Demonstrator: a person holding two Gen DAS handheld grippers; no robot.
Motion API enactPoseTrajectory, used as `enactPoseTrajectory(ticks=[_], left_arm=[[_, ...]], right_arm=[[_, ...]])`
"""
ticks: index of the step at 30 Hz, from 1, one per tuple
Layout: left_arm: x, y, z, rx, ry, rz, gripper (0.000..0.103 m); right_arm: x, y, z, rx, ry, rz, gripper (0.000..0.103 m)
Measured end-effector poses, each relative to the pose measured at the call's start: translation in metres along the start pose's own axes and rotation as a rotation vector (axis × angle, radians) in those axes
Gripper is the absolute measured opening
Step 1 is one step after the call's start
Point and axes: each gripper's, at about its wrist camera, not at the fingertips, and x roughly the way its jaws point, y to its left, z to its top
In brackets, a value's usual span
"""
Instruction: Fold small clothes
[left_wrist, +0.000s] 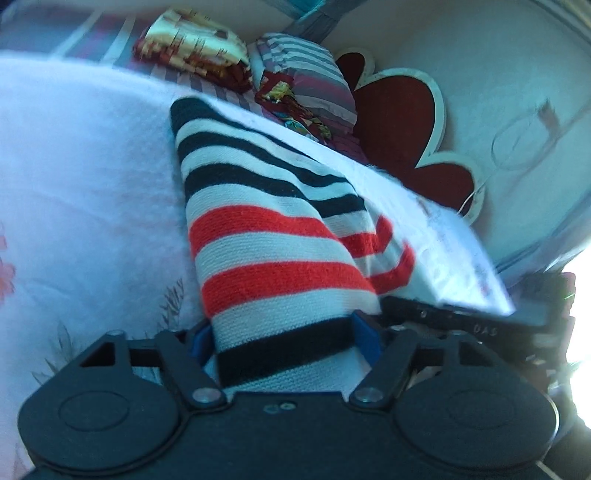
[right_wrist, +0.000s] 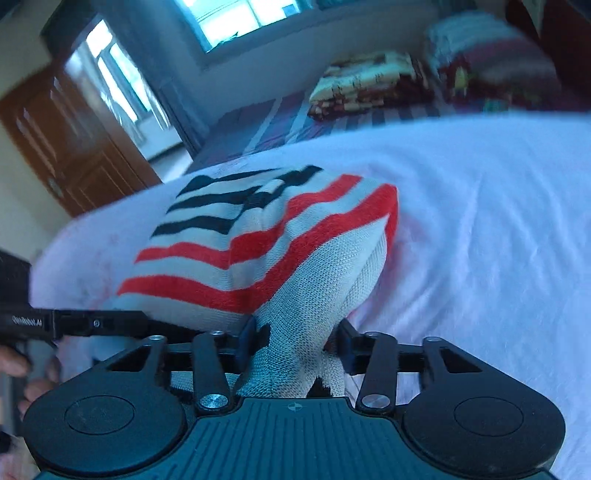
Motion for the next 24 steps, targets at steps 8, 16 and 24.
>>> enactPoseTrajectory(ticks=[8, 16, 24], left_arm=[[-0.015, -0.025, -0.003, 0.135, -0.043, 0.056, 0.054], [-0.01, -0.022, -0.001, 0.159, -0.033, 0.144, 0.085], [-0.011, 0.005, 0.0, 0.023, -0.002, -0.011, 0.068]], right_arm=[[0.002, 0.055, -0.021, -0.215, -0.079, -0.125, 0.036], [0.009, 0.038, -0.024, -0.162, -0.072, -0.146, 0.077], [0.014, -0.076, -0.027, 0.401, -0.01, 0.305, 0.076]])
